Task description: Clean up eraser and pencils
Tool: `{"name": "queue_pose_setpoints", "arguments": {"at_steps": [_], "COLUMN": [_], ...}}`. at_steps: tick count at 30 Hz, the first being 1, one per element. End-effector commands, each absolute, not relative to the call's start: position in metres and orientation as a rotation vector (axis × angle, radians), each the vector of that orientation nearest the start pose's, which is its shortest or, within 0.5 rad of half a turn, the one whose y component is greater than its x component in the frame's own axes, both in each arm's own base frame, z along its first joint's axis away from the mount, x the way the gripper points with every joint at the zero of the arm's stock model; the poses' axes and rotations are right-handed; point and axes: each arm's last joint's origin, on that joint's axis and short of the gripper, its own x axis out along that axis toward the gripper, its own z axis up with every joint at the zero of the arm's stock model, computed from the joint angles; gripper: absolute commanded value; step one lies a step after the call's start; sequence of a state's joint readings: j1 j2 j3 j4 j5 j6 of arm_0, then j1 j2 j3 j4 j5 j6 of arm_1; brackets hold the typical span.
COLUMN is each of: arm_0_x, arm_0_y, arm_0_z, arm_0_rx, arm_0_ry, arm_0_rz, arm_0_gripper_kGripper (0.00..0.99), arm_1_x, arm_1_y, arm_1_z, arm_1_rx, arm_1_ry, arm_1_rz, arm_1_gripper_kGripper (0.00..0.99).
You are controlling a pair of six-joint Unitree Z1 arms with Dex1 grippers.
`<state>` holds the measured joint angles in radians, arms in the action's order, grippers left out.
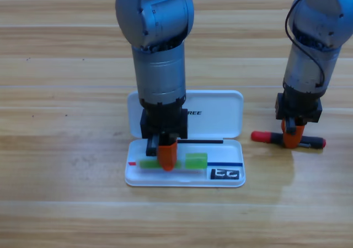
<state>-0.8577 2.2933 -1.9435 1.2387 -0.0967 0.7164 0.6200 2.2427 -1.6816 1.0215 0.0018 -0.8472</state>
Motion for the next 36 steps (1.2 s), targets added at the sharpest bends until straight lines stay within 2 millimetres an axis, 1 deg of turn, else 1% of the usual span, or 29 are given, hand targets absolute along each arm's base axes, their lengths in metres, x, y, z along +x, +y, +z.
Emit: {"name": "queue_pose_setpoints", "arguments": {"at_steps": [1,3,8,12,17,23,29,36], "arm_0_x": [0.293,0.293,0.293,0.293,0.291,0.291,0.293,0.293], "arm_0_y": [-0.355,-0.355,-0.355,-0.354,-0.353,-0.35,-0.347,-0.347], "arm_0_z": [0.199,0.199,0.197,0.195,0.19,0.188,0.189,0.192], "arm_0_rx": [1.155,1.158,1.161,1.161,1.162,1.165,1.167,1.149], "arm_0_ry": [1.283,1.282,1.284,1.287,1.286,1.282,1.282,1.283], "arm_0_rz": [-1.288,-1.283,-1.278,-1.275,-1.273,-1.264,-1.261,-1.251], "arm_0_gripper_kGripper": [0.0,0.0,0.0,0.0,0.0,0.0,0.0,0.0], "arm_1_x": [0.352,0.349,0.339,0.331,0.321,0.314,0.309,0.304], "arm_1_y": [0.24,0.237,0.231,0.226,0.224,0.228,0.23,0.228], "arm_1_z": [0.156,0.169,0.212,0.233,0.244,0.251,0.259,0.267], "arm_1_rx": [-1.111,-1.11,-1.101,-1.099,-1.091,-1.099,-1.104,-1.105], "arm_1_ry": [1.397,1.374,1.293,1.244,1.223,1.197,1.172,1.15], "arm_1_rz": [1.166,1.159,1.141,1.131,1.145,1.156,1.158,1.155], "arm_1_gripper_kGripper": [0.0,0.0,0.0,0.0,0.0,0.0,0.0,0.0]}}
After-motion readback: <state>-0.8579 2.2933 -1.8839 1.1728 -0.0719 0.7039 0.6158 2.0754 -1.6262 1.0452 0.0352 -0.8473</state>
